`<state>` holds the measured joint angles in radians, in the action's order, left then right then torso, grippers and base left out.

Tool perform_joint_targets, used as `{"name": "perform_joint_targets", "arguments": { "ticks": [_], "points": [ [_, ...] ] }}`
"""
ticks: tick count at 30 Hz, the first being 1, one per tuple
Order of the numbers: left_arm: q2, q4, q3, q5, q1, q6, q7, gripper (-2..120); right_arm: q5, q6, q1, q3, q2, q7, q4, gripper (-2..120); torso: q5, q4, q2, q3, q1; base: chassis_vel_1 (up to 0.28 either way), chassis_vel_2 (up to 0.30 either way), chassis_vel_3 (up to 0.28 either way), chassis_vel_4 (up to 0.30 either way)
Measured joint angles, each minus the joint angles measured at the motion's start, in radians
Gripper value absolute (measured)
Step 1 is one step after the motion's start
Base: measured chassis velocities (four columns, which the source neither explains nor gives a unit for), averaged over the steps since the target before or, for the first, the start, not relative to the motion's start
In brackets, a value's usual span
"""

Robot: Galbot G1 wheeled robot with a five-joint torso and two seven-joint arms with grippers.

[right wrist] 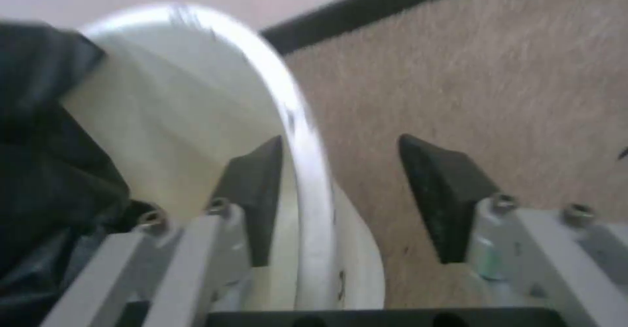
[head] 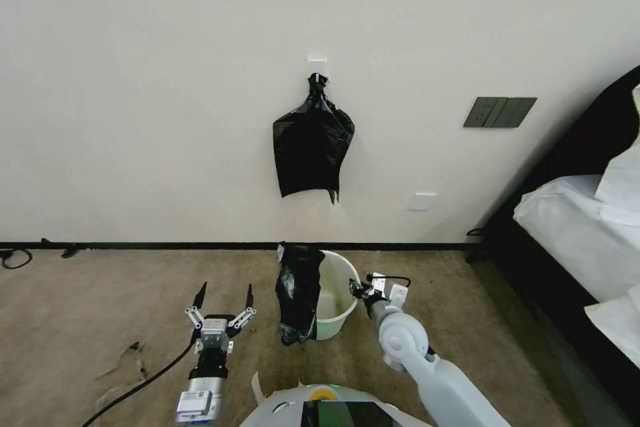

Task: Place a trash bag onto the trash bin.

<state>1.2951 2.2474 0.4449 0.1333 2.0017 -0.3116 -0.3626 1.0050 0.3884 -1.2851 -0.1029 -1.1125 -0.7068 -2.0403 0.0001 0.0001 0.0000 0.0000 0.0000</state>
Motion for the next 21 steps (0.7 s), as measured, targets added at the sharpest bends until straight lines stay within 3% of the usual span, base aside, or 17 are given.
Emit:
{"name": "perform_joint_targets", "arguments": {
  "ticks": [5,7,10,13,15,18,21],
  "points": [
    [-0.002,0.001,-0.001,0.000,0.000,0.000,0.000,100,-0.023,0.024,-0.033,-0.025,0.035,-0.004,-0.085,65,0.0000,0.0000,0.000,0.000,0.000,0.000,0.000,0.000,0.000],
    [-0.003,-0.003,-0.001,0.000,-0.001,-0.001,-0.001,100,-0.074,0.035,-0.075,-0.042,0.065,-0.007,-0.155,77,-0.0001,-0.0001,0.000,0.000,0.000,0.000,0.000,0.000,0.000],
    [-0.002,-0.010,-0.001,-0.006,-0.003,-0.001,-0.002,100,-0.159,0.036,-0.114,-0.051,0.093,0.009,-0.217,84,-0.0001,-0.0003,0.000,0.000,0.000,0.000,0.000,0.000,0.000],
    [0.000,-0.029,0.005,-0.026,-0.013,0.010,-0.001,100,-0.254,0.059,-0.135,-0.041,0.140,0.075,-0.314,97,-0.0001,-0.0002,0.000,0.000,0.000,0.000,0.000,0.000,0.000],
    [0.000,-0.030,0.005,-0.028,-0.014,0.011,-0.001,100,-0.259,0.062,-0.135,-0.038,0.144,0.081,-0.320,97,-0.0001,-0.0002,0.000,0.000,0.000,0.000,0.000,0.000,0.000],
    [0.000,-0.071,0.034,-0.082,-0.037,0.039,0.011,100,-0.268,0.157,-0.058,0.038,0.218,0.201,-0.401,100,-0.0003,-0.0001,0.000,0.000,0.000,0.000,0.000,0.000,0.000],
    [0.002,-0.082,0.048,-0.111,-0.053,0.057,0.024,100,-0.241,0.204,0.038,0.097,0.261,0.259,-0.406,100,-0.0002,0.0001,0.000,0.000,0.000,0.000,0.000,0.000,0.000]
  ]
}}
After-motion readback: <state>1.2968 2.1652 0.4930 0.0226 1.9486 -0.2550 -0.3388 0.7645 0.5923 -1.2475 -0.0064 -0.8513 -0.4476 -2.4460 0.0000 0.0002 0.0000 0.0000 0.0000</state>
